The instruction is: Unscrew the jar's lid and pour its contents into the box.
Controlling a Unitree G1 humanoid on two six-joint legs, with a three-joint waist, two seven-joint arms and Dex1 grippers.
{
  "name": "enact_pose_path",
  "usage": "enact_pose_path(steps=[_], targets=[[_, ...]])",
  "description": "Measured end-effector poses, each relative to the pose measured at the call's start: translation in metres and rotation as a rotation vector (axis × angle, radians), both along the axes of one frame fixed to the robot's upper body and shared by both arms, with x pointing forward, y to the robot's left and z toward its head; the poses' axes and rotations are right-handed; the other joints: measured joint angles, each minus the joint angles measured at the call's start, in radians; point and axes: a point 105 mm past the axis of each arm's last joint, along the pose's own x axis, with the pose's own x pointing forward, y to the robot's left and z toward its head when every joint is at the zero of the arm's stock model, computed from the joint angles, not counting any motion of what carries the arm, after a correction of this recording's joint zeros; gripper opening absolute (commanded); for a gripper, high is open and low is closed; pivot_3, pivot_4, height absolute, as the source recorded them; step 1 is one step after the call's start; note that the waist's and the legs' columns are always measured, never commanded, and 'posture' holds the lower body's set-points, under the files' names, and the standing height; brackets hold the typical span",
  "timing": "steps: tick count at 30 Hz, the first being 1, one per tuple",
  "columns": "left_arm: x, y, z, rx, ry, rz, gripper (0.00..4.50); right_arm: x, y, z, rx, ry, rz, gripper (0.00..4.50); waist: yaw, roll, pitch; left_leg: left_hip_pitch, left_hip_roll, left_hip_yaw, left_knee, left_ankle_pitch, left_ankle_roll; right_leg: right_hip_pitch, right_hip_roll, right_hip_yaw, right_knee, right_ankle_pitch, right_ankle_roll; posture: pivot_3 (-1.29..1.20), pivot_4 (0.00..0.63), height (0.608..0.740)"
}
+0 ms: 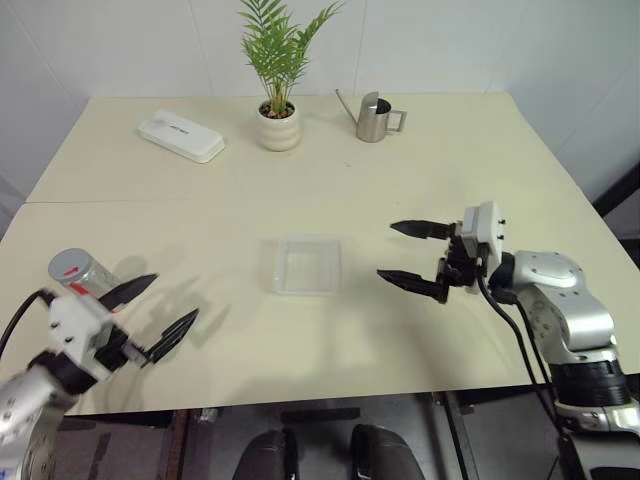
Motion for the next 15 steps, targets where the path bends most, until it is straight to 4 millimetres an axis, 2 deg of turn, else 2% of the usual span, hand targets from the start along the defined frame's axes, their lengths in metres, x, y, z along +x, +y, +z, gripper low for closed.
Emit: enact_pose_path(steps=[3,7,11,15], targets=[[-0.012,0.008,-0.008,-0.074,-0.004,0.142,4.46,0.001,0.013,0.007,0.026,-0.01,0.053,4.5,0.006,0.0,0.0,0.0,0.0,-0.001,0.001,0.0,0.0,0.0,-0.001,0.0,0.0,0.0,-0.001,0.0,0.15,0.74],[-0.017,0.021,-0.012,-0.203,-0.072,0.385,4.46,-0.001,0.032,0.018,0.049,-0.022,0.137,4.5,0.014,0.0,0.0,0.0,0.0,-0.001,0.002,-0.001,0.002,0.0,-0.001,0.001,0.001,0.001,-0.001,0.0,0.15,0.74],[-0.011,0.035,-0.015,-0.22,-0.115,0.596,4.46,-0.003,0.042,0.024,0.05,-0.042,0.187,4.5,0.025,-0.001,-0.001,0.0,0.0,-0.001,0.002,-0.001,0.002,0.0,-0.001,0.0,0.001,0.001,-0.002,0.0,0.15,0.74],[0.002,0.042,-0.012,-0.279,-0.176,0.774,4.46,-0.001,0.051,0.016,0.045,-0.013,0.211,4.5,0.022,-0.003,-0.002,-0.001,0.0,0.0,0.002,-0.001,0.002,0.0,0.0,0.0,0.001,0.001,-0.001,0.0,0.15,0.74]])
